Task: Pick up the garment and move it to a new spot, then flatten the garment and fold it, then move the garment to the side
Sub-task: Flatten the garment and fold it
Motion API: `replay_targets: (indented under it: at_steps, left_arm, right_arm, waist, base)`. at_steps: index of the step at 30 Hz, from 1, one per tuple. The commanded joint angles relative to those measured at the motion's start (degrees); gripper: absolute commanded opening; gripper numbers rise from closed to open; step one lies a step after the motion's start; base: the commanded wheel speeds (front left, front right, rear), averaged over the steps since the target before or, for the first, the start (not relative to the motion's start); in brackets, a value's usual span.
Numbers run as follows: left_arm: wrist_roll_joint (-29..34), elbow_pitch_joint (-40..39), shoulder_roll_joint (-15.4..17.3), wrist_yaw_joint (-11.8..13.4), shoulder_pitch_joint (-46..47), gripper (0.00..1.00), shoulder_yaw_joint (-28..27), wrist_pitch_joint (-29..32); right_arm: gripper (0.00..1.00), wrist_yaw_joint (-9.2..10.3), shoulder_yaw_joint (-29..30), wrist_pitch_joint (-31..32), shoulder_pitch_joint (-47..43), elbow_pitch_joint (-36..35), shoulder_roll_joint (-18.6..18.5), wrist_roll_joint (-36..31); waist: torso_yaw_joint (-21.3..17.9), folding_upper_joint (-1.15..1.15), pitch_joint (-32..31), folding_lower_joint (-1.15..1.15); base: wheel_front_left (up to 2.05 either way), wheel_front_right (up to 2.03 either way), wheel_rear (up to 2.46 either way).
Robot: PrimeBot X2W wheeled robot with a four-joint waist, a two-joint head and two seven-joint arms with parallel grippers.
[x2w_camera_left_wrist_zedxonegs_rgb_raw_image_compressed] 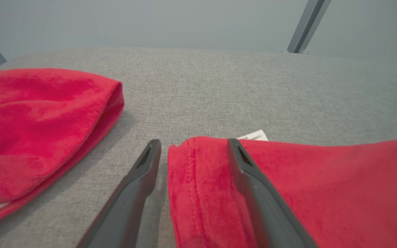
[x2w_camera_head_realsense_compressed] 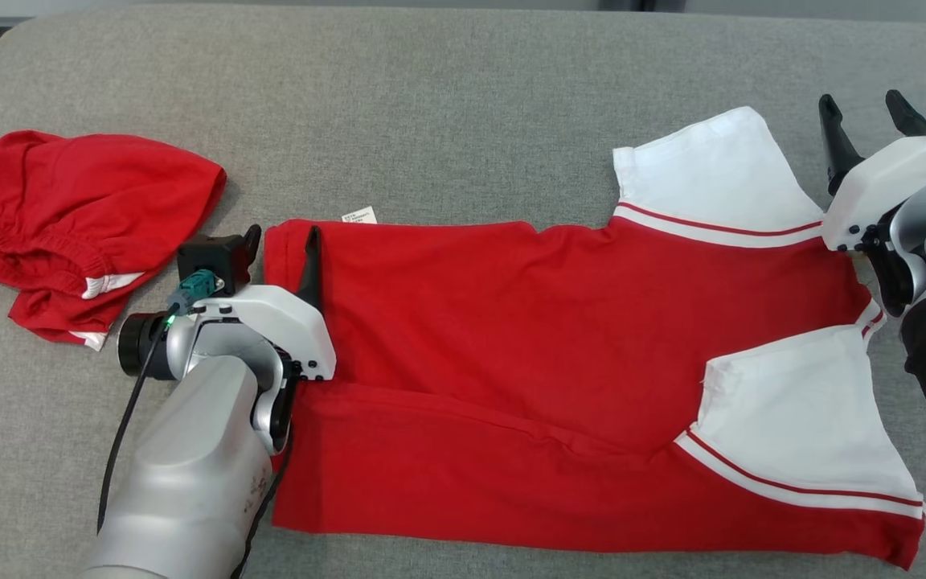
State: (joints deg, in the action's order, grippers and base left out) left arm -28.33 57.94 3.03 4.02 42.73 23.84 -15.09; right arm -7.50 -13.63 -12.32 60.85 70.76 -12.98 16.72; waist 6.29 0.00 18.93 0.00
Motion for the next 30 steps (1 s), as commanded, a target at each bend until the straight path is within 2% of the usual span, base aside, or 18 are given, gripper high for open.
replay_targets:
  at_steps: [1, 2, 4, 14, 20, 30]
  left_arm:
    - [-0.3, 0.4, 0.2, -0.3, 1.0, 0.76, 0.0, -0.1]
    - [-0.5, 0.5, 0.2, -0.4, 1.4, 0.48, 0.2, -0.1]
    - [-0.7, 0.8, 0.1, -0.4, 1.9, 0.0, 0.4, -0.1]
    - [-4.1, 0.7, 0.0, -0.9, 3.6, 0.0, 3.9, 0.2]
    - [-5.4, -1.4, 0.0, 0.1, 4.1, 0.0, 6.2, 0.0]
    - [-7.9, -5.0, 0.0, 1.0, 4.3, 0.0, 9.2, -0.1]
  right_arm:
    - [1.0, 0.02, -0.3, 0.7, 0.6, 0.2, -0.1, 0.2]
    - [1.0, 0.02, -0.5, 1.2, 0.9, 0.3, -0.1, 0.3]
    - [1.0, 0.02, -0.9, 2.3, 1.4, 0.6, 0.0, 0.7]
    - [1.0, 0.02, -2.2, 4.6, 3.4, 1.1, 0.5, 2.6]
    - [1.0, 0.02, -2.8, 6.3, 4.5, 1.4, -0.1, 3.7]
    - [1.0, 0.02, -4.4, 13.7, 5.6, 2.4, -1.6, 5.0]
  waist:
    - [0.4, 0.0, 0.8, 0.0]
    - [0.6, 0.0, 1.1, 0.0]
    - [1.0, 0.0, 1.7, 0.0]
    - [2.4, 0.0, 4.1, 0.0]
    - [3.6, 0.0, 5.3, 0.0]
    - [5.8, 0.0, 7.0, 0.0]
  base:
    - [0.0, 0.0, 0.0]
    - [0.0, 0.0, 0.0]
    - [0.0, 0.0, 0.0]
    - [0.0, 0.0, 0.0]
    - [0.0, 0.0, 0.0]
    - [0.0, 0.0, 0.0]
